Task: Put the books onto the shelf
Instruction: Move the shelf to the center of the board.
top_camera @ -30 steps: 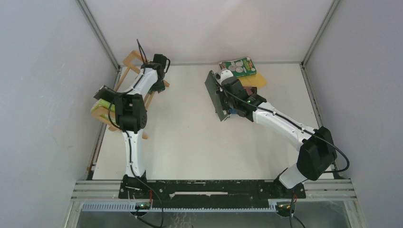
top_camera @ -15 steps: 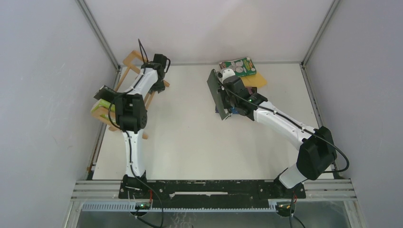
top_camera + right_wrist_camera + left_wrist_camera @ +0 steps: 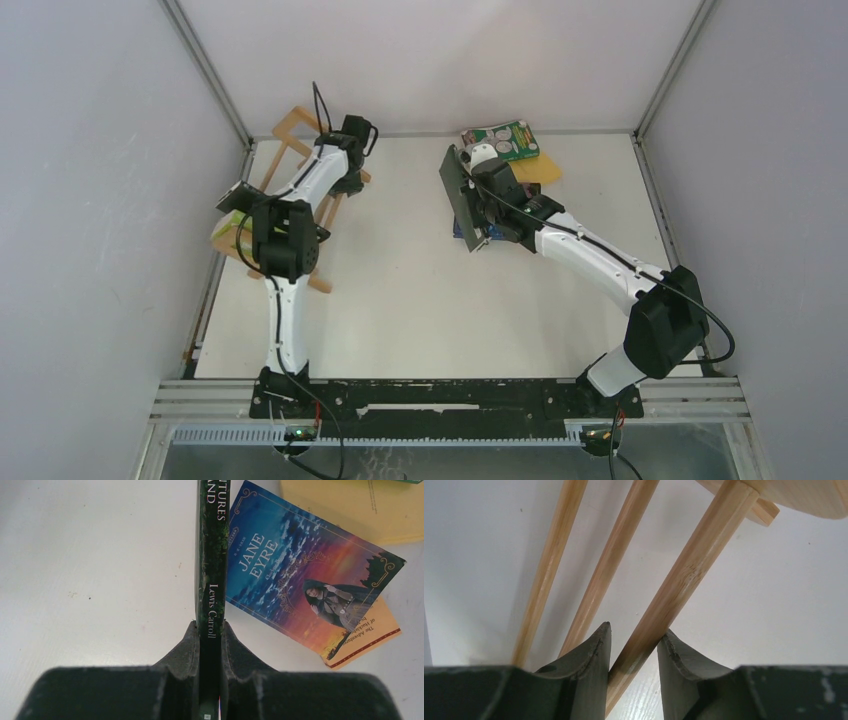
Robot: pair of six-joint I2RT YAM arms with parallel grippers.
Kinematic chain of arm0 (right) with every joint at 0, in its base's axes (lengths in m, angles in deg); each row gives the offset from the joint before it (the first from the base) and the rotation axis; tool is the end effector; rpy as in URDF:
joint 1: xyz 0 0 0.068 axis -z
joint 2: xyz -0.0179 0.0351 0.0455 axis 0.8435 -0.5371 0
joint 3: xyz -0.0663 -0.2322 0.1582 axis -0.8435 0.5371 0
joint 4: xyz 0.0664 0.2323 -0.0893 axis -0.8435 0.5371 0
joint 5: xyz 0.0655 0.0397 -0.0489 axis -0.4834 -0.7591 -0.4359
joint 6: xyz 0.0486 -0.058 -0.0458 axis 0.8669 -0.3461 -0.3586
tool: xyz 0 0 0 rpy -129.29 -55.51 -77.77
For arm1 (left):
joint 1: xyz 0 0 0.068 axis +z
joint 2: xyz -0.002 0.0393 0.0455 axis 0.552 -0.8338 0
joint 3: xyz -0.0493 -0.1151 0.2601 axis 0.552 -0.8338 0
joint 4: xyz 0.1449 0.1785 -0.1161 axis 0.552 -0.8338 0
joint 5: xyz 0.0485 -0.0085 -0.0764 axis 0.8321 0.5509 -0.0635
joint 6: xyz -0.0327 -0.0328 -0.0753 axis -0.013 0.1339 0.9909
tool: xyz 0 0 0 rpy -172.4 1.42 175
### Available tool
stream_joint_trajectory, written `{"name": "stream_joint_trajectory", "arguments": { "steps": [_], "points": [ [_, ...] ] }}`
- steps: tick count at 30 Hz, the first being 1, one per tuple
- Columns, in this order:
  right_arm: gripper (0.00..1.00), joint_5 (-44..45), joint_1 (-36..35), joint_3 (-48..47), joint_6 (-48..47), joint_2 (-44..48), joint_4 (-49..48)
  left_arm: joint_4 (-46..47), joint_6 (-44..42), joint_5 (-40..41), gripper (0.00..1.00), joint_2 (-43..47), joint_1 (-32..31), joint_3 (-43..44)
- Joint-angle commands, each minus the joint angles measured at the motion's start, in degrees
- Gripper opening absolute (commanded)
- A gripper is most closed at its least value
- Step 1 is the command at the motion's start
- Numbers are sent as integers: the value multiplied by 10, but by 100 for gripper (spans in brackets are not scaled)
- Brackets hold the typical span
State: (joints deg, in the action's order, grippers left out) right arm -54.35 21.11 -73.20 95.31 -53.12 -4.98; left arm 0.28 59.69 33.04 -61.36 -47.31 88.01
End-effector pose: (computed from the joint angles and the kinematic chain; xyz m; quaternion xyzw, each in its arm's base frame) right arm 0.3100 0.2079 0.2941 -0.1955 0.8775 0.0633 0.4333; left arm 0.4972 -0.0863 0.1920 -0.1045 0.9493 0.1534 0.2538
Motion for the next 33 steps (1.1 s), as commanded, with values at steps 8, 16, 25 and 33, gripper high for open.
{"name": "stream_joint_trajectory", "arguments": {
  "steps": [8,16,25,33],
  "points": [
    [0,32,14,-27,1,50,-50,24,37,-44,17,32,-56,19],
    [0,44,32,-20,-6,69,-50,34,28,-58,14,37,-92,20],
    [0,53,57,-4,-15,97,-49,58,3,-92,11,49,-130,-2],
    [0,51,76,7,-17,115,-54,67,-8,-108,8,65,-153,-37]
  ]
}}
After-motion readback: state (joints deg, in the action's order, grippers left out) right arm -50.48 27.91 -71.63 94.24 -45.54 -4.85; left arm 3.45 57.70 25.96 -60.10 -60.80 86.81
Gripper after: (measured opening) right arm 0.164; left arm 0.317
